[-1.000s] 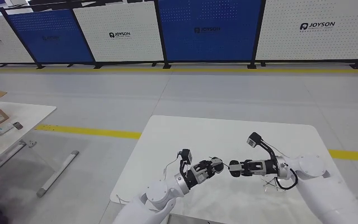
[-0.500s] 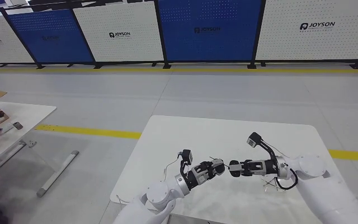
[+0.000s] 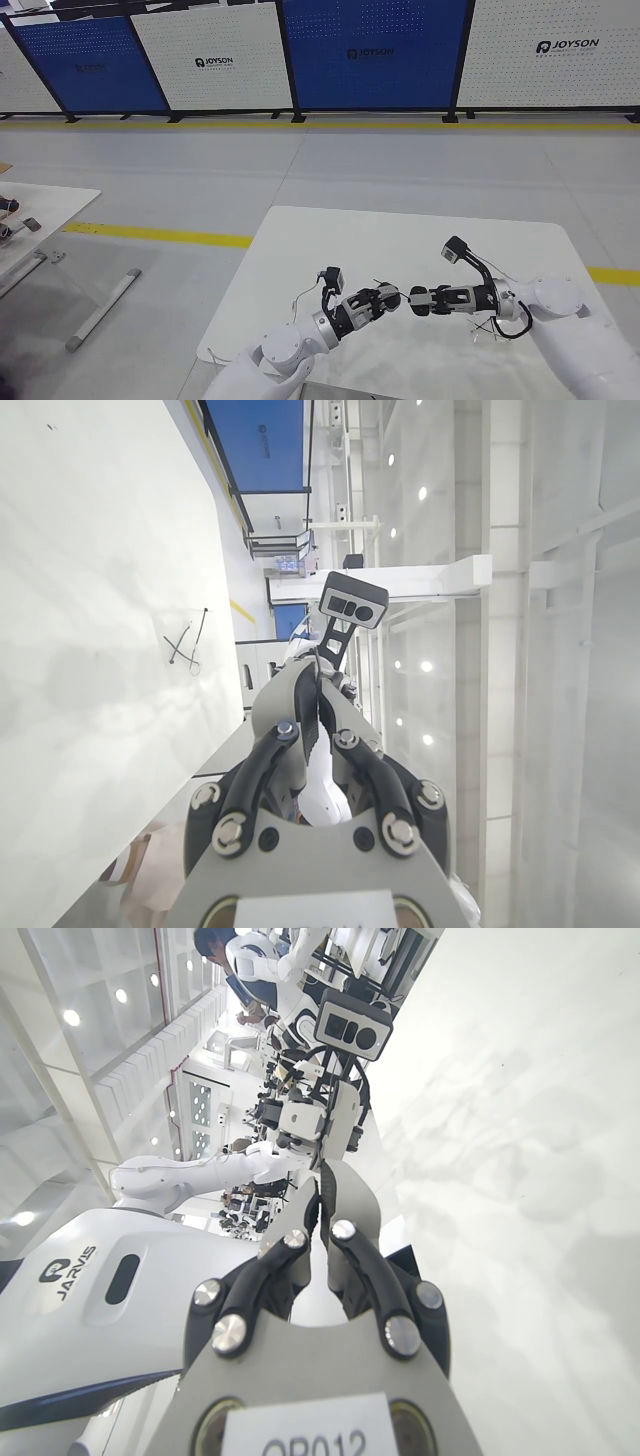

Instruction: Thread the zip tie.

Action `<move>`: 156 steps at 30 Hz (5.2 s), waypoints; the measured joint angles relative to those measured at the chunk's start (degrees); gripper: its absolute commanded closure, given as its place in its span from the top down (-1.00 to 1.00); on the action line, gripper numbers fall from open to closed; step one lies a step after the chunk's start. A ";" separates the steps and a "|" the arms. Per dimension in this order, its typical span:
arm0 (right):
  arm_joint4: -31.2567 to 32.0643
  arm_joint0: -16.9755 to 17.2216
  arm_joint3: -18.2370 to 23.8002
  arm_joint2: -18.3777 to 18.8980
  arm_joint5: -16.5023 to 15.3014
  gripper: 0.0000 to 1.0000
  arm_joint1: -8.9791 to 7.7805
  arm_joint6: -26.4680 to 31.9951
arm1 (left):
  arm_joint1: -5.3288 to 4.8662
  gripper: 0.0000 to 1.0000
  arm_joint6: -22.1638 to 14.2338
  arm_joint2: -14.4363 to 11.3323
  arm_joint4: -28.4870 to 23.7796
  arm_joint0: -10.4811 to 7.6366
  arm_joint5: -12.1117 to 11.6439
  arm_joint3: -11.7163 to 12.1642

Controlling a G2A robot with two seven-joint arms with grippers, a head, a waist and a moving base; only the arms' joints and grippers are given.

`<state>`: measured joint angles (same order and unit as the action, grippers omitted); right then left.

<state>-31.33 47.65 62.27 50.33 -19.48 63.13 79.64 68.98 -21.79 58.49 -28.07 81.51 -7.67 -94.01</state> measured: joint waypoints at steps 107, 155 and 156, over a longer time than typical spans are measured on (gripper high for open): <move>-0.94 7.61 4.62 9.76 0.00 1.00 -2.95 -3.52 | -5.17 -1.00 -13.05 32.94 -4.84 22.55 5.47 -30.42; -0.94 7.61 4.62 9.76 0.00 1.00 -2.95 -3.52 | -5.62 -1.00 -16.11 28.90 5.24 23.73 8.81 -26.66; -0.94 7.61 4.62 9.76 0.00 1.00 -2.95 -3.52 | -5.65 -1.00 -16.33 28.53 5.81 23.46 8.95 -25.76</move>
<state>-32.27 55.26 66.89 60.09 -19.48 60.18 76.12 63.33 -38.11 87.02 -22.26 104.97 1.28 -119.77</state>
